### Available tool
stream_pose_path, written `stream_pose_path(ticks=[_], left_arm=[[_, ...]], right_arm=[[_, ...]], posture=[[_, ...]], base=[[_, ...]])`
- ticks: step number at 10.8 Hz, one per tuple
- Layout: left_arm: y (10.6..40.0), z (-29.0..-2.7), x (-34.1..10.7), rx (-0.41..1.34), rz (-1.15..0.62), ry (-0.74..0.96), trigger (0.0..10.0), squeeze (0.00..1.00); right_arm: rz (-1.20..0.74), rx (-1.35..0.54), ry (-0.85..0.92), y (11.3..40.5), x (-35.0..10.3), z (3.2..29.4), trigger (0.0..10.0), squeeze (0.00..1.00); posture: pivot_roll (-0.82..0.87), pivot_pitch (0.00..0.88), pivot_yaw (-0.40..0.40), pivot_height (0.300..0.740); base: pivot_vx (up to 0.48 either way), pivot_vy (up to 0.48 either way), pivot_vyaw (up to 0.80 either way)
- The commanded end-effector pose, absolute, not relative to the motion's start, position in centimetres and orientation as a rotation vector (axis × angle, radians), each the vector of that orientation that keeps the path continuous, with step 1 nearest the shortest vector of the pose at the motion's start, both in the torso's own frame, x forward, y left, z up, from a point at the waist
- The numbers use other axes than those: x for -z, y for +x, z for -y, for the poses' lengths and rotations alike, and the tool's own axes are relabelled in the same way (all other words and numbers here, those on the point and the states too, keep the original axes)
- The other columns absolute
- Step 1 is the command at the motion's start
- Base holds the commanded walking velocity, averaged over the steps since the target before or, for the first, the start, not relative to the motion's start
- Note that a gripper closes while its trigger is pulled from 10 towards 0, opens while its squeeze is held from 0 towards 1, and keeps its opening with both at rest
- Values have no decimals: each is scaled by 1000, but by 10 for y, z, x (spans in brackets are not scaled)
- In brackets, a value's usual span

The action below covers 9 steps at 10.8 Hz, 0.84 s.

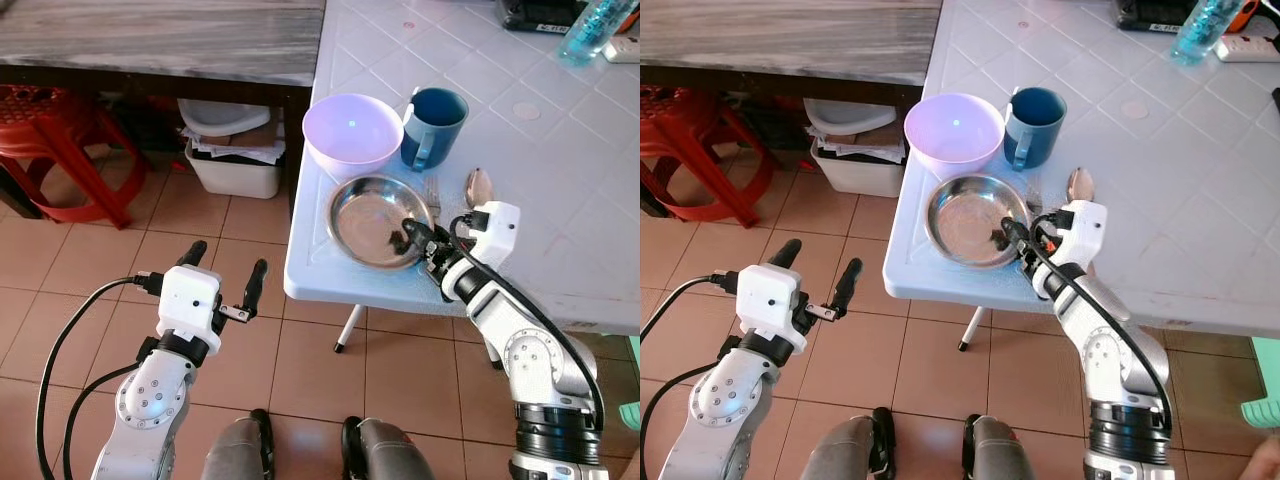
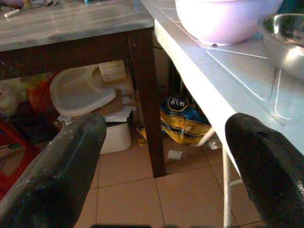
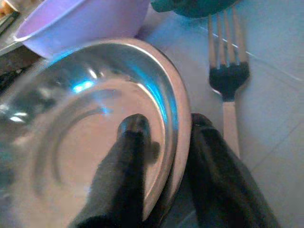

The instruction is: Setting the table

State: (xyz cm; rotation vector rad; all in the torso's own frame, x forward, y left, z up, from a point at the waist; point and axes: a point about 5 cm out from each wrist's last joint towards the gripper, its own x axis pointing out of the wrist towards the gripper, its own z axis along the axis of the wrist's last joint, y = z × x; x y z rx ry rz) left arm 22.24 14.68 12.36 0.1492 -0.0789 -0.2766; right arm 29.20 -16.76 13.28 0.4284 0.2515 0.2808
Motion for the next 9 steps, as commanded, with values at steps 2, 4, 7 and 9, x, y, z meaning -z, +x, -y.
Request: stream_pose_path(ticks=[2, 4, 7, 9], left_arm=[[218, -141, -129, 340, 102, 107, 10000, 0], [216, -139, -130, 402, 108, 81, 10000, 0], [217, -138, -130, 407, 109, 80, 10000, 0], [221, -147, -128, 308, 85, 112, 10000, 0]], right_arm=[[-492, -192, 455, 279, -88, 173, 0, 0], [-516, -155, 462, 279, -85, 175, 0, 0], [-525, -106, 482, 280, -85, 181, 0, 0], [-437, -95, 559, 285, -99, 181, 0, 0]], posture=[[-18, 242, -5, 740], [-19, 241, -6, 740], [-23, 241, -11, 740], [-26, 240, -12, 740]], base=[[0, 0, 0], [0, 0, 0], [0, 0, 0], [0, 0, 0]])
